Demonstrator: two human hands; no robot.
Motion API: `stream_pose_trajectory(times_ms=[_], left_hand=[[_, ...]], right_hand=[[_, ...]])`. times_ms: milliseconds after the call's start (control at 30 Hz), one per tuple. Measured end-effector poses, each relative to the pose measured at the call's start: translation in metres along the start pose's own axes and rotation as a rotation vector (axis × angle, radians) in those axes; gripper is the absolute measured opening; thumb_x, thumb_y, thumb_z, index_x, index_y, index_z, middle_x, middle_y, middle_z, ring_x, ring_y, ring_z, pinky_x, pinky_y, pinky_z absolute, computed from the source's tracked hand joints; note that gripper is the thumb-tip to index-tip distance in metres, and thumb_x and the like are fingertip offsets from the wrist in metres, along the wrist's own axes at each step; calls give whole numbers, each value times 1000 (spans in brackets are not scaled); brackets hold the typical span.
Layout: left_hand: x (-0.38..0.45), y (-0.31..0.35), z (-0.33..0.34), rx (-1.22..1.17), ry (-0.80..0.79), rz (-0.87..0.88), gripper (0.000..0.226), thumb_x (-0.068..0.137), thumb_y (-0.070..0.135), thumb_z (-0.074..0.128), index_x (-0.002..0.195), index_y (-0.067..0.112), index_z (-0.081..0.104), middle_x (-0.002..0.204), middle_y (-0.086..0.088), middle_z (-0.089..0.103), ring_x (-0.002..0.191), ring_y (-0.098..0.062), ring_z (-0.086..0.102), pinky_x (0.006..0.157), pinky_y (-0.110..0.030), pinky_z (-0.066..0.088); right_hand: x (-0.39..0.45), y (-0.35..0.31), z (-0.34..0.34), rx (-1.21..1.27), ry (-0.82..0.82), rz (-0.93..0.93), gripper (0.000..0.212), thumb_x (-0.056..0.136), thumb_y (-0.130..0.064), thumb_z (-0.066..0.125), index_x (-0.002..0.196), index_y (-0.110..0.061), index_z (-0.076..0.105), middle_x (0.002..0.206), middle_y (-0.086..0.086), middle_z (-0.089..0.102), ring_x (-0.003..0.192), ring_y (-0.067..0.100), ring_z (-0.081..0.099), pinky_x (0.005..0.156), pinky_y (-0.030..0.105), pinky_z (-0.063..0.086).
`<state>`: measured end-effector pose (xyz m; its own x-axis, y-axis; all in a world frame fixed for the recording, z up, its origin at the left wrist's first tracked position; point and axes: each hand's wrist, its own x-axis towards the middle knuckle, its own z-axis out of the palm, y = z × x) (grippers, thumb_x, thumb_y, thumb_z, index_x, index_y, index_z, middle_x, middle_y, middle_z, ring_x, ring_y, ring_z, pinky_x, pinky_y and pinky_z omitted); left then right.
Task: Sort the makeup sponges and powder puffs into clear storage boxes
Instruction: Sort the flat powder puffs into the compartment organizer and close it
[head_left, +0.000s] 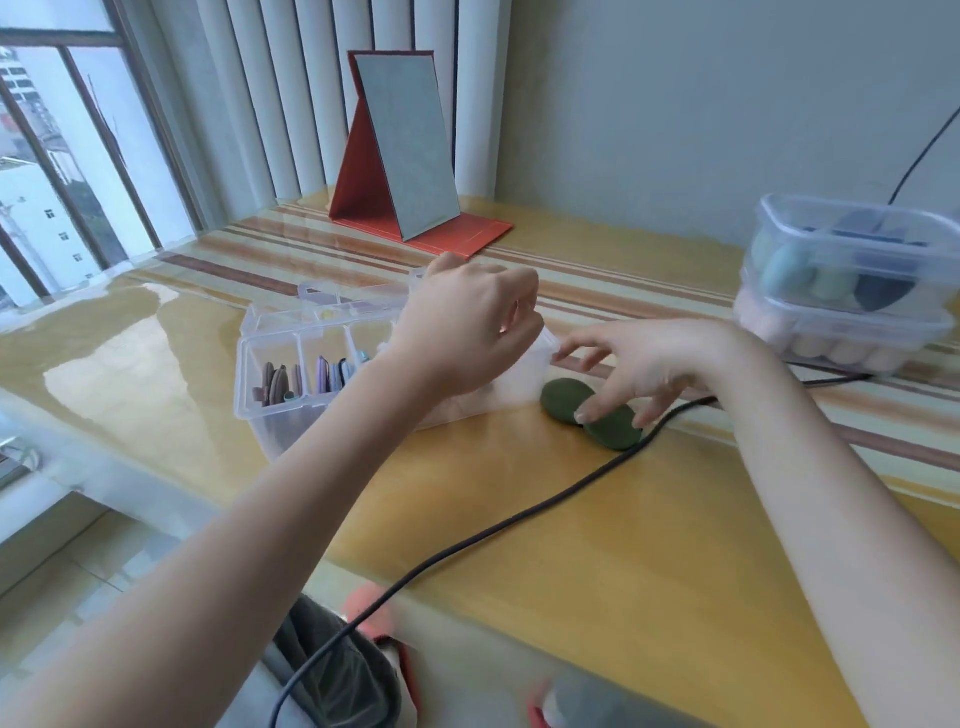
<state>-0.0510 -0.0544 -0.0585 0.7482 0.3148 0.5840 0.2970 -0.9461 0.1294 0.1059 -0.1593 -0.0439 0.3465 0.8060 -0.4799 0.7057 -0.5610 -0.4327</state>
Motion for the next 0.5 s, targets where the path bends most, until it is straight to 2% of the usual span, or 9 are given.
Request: stream_pose_trajectory(times_ms=[67,133,233,300,333,400,433,500], left_hand=[[-1,12,2,8,-20,83,18,88,21,44,88,11,60,79,1,64,75,-23,57,88,-35,37],[-4,22,6,-17,-41,172,20,90,23,47,100,11,60,95,-2,65,86,-22,59,84,-31,38],[-10,37,19,-105,-86,229,40,90,24,52,128,8,50,128,-7,55,103,-22,56,72,-23,39],[-11,46,32,-161,-130,223,55,91,21,51,142,6,35,145,-9,39,120,-23,48,77,-14,33],[-9,50,39,-175,-158,206,60,92,18,49,146,5,27,151,-11,30,129,-24,40,87,-13,30],[-3,55,52,-114,-214,163,64,94,15,42,150,3,13,158,-14,12,143,-26,20,110,-23,20],[1,57,58,-43,-226,152,64,96,16,39,150,4,9,159,-14,7,145,-25,14,115,-28,14],[9,62,69,98,-227,161,62,97,20,36,151,6,8,159,-12,6,146,-25,11,117,-33,6]], right_hand=[[6,5,9,-77,41,-73,61,76,-19,81,122,-41,48,123,-7,48,101,14,55,66,24,56],[13,11,14,-112,68,-148,52,75,-19,82,109,-38,47,105,-10,51,91,11,56,63,20,47],[16,21,12,61,146,-218,31,74,-9,77,82,-28,54,75,-8,53,65,7,54,49,17,45],[14,28,10,256,261,-301,26,74,-3,69,79,-27,60,68,-7,61,61,4,60,48,15,47],[14,32,10,405,290,-353,25,75,-2,66,88,-24,63,73,-3,65,66,5,64,51,18,50],[16,40,13,662,294,-425,33,80,2,60,105,-21,60,97,6,69,86,13,68,57,24,54],[17,45,15,741,292,-444,35,85,5,57,109,-21,59,103,6,69,91,15,68,59,25,55],[20,53,16,860,266,-485,38,91,10,49,110,-21,59,104,2,69,91,10,68,59,25,55]])
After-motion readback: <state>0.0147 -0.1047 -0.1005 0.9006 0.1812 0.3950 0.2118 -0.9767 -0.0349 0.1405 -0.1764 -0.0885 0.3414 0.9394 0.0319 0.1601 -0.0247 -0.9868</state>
